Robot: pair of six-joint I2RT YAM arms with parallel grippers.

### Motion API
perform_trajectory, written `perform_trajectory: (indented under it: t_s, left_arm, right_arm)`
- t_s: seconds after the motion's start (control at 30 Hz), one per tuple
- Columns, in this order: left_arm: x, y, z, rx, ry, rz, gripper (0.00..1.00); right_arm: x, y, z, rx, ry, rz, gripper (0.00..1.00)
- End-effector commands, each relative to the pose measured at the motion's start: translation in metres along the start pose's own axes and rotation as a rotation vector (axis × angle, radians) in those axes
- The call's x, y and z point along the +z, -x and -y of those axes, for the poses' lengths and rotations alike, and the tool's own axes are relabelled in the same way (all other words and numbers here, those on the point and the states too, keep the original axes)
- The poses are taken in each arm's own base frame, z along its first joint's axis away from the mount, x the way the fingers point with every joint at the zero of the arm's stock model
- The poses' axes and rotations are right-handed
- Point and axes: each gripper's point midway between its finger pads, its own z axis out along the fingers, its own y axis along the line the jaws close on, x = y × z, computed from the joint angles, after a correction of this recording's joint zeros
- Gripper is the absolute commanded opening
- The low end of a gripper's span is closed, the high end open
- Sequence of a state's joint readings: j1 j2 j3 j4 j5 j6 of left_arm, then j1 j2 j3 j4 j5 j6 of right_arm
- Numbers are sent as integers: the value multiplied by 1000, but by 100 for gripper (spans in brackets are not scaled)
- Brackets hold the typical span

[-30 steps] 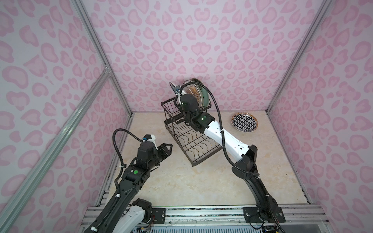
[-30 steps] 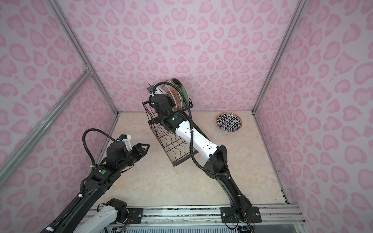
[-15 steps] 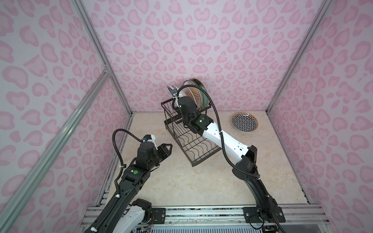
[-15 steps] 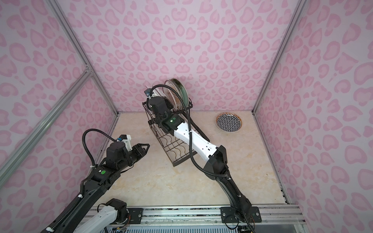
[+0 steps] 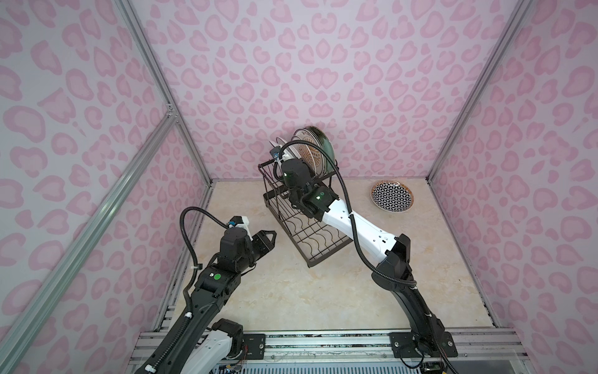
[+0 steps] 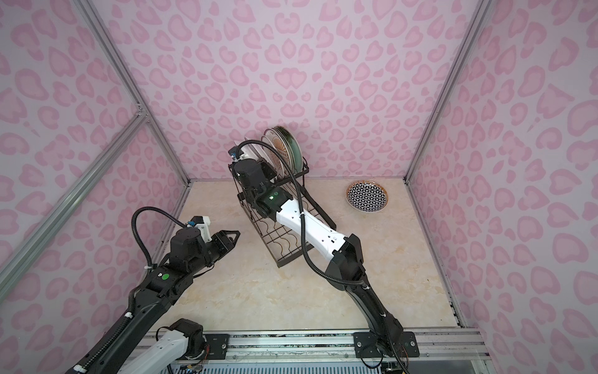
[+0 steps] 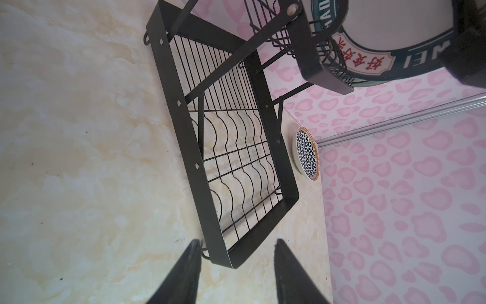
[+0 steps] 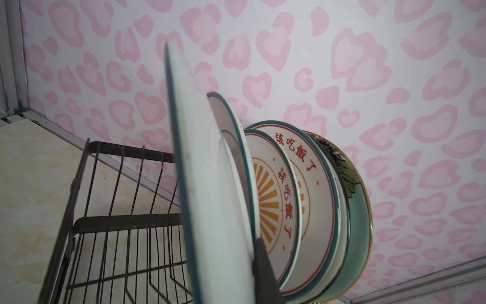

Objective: Load plates into a dish rack
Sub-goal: Place the plate on the dish rack.

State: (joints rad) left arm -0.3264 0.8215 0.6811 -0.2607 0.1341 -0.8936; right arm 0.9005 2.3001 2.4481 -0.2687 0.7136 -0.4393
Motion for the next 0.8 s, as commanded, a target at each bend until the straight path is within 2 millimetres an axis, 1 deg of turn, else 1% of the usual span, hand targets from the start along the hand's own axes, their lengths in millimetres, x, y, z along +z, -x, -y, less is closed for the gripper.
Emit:
perform_trajectory:
  t_s: [0.0,0.13,0.43,0.57,0.77]
  left_arm:
    - [-1,6,8,6,-32,20,48]
    - [-2,5,8,6,-30,18,48]
    - [-4,5,8,8,-35,23,48]
    - [-3,5,7,7,-31,20,48]
    - [-4,4,6,5,-27,21,48]
  right_arm:
    - [-5,11,10,4,-67,27,0]
    - [-11,17,8,1,-81,38,0]
    - [-15,24,10,7,-67,46,0]
    - [-14,23,4,-1,-51,48,0]
    - [-10,16,-5,-14,-35,33,0]
